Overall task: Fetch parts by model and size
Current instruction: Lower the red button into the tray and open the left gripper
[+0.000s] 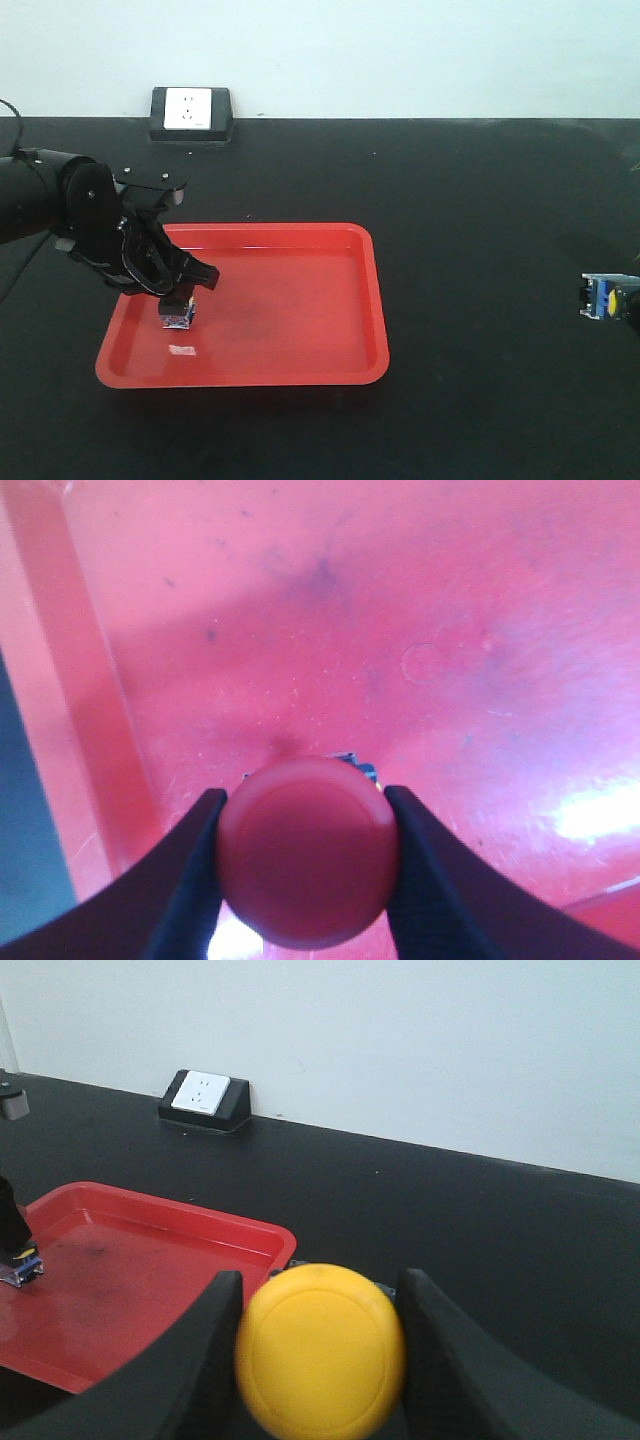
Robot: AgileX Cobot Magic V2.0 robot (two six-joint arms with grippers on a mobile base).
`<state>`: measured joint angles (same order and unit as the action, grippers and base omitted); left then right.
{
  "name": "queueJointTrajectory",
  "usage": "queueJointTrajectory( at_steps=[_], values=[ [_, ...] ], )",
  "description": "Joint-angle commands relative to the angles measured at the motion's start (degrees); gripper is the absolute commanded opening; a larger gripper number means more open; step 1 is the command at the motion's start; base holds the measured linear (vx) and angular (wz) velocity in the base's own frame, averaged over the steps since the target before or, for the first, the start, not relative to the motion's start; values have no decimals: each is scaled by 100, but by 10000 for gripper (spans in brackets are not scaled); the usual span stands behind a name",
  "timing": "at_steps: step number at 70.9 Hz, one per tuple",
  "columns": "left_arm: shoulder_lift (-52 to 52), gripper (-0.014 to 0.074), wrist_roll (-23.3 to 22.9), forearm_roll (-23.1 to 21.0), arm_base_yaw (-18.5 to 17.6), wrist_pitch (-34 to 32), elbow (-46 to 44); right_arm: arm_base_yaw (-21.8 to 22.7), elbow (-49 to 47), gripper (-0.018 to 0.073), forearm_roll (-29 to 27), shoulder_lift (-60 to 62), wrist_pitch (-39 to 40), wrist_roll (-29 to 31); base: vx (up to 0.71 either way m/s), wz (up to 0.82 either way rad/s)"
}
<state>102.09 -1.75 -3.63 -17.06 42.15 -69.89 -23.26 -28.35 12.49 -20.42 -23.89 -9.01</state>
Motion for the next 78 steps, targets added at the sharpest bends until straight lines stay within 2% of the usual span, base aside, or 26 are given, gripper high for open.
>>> queueJointTrajectory(
  at_steps=[1,16,27,36,53,65,78],
  values=[
    [-177,106,-67,-65,4,-235,-201,4,-164,-2,98,-72,475,51,0,0],
    [-32,272,-67,-65,4,-217,-201,4,-164,-2,98,-72,475,51,0,0],
    [-24,424,-67,-65,4,-164,-201,4,-164,-2,98,-72,475,51,0,0],
    [-24,500,-67,-65,4,77,-282,4,-164,-2,98,-72,475,51,0,0],
    [-435,513,1,-65,4,547,-776,4,-164,-2,98,-72,475,51,0,0],
    [-1382,513,53,-41,4,342,-708,4,-164,-2,98,-72,475,51,0,0],
    [-2657,513,97,-41,4,3,-217,4,-164,-2,98,-72,475,51,0,0]
  ],
)
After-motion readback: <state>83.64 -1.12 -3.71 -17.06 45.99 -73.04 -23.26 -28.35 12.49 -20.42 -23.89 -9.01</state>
